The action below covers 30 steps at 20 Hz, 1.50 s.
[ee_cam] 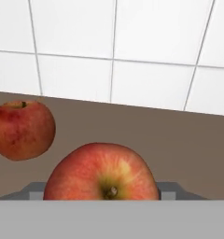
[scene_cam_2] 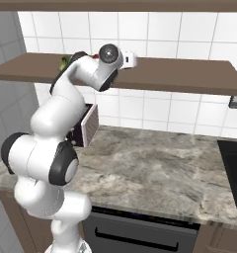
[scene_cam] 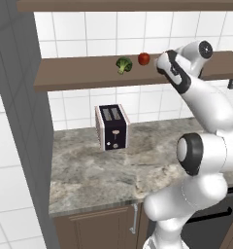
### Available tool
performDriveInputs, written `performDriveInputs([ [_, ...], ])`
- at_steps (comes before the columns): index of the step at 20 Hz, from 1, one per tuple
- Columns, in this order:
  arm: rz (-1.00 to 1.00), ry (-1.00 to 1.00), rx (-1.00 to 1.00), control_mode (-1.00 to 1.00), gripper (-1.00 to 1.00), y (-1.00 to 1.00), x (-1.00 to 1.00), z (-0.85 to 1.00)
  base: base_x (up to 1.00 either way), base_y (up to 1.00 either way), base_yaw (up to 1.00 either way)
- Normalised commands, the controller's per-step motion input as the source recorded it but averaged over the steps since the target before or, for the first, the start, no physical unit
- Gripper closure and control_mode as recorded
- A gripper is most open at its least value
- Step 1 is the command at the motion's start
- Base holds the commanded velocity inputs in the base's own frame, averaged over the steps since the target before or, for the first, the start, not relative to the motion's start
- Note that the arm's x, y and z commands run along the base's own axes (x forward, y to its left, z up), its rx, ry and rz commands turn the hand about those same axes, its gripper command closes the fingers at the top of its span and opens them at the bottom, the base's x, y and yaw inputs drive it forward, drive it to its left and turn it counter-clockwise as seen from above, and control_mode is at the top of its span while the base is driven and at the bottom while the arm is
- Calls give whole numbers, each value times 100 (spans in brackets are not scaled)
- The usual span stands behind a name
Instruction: Pick the broccoli, apple, apple from the counter and place them in the cabinet.
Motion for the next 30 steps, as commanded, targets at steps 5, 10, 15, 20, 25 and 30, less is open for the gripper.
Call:
performDriveInputs([
  [5,2,-1,0,-100,-100,0,52,-18,0,0,0],
  [10,0,-17,2,-100,-100,-3,-25,-6,0,0,0],
  [15,-3,-23,0,-100,-100,0,-26,-2,0,0,0],
  [20,-12,-11,0,-100,-100,-5,-66,21,0,0,0],
  [25,0,-1,1,-100,-100,-26,-100,89,0,0,0],
  [30,0,14,0,-100,-100,-9,-100,90,0,0,0],
])
